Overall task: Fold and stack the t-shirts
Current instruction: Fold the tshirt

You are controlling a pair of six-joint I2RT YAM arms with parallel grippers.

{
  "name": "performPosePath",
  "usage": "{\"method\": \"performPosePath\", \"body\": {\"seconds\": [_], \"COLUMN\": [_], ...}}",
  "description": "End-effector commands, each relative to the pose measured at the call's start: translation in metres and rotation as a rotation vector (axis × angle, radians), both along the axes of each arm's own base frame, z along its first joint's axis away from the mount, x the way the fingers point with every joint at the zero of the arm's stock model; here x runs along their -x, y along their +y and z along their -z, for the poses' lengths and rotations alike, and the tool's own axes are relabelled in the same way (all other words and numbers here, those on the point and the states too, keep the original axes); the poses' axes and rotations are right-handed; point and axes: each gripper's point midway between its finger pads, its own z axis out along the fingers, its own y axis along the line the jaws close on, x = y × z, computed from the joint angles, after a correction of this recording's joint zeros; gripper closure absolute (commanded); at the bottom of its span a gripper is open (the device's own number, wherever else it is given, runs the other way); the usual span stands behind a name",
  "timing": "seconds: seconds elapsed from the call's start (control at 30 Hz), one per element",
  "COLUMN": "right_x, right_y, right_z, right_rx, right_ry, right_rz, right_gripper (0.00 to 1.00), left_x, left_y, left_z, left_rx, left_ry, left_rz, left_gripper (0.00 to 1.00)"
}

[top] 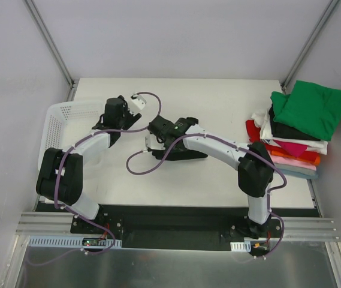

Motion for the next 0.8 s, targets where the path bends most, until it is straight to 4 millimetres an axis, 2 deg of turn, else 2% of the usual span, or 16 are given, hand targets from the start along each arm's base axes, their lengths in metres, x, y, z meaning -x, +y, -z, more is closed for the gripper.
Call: {"method": "performPosePath", "body": {"seconds": [0.0,0.13,0.23,0.3,0.5,0.63,0.7,0.73,0.77], "right_x": [-0.032,-0.044,-0.052,-0.056,-0.070,-0.067,-0.057,-0.050,-0.039], "right_y": [0.005,0.007,0.010,0.013,0.022,0.020,0.013,0.014,0.006], "right_z": [-0.026,-0.032,-0.037,-0.039,-0.046,-0.045,-0.038,-0.036,-0.028], "right_rx": [-0.014,0.000,0.001,-0.002,-0.016,-0.028,-0.026,-0.027,-0.013], "right_ry": [-0.092,-0.128,-0.165,-0.181,-0.251,-0.254,-0.231,-0.220,-0.202], "right_rz": [-0.013,-0.027,-0.043,-0.049,-0.070,-0.073,-0.063,-0.072,-0.071], "right_gripper": [0.96,0.90,0.91,0.95,0.99,0.99,0.99,0.99,0.99], "left_x": [-0.005,-0.010,-0.017,-0.024,-0.045,-0.047,-0.046,-0.046,-0.046], "left_y": [-0.006,-0.002,0.005,0.015,0.054,0.061,0.061,0.060,0.060], "left_z": [-0.029,-0.035,-0.041,-0.049,-0.100,-0.118,-0.120,-0.120,-0.120], "left_rx": [-0.002,-0.007,-0.018,-0.004,0.027,0.033,0.031,0.027,0.025], "left_ry": [-0.082,-0.105,-0.134,-0.154,-0.342,-0.388,-0.391,-0.390,-0.389], "left_rz": [0.032,0.006,-0.028,-0.071,-0.255,-0.286,-0.281,-0.275,-0.273], "left_gripper": [0.31,0.32,0.31,0.31,0.31,0.31,0.31,0.31,0.31]}}
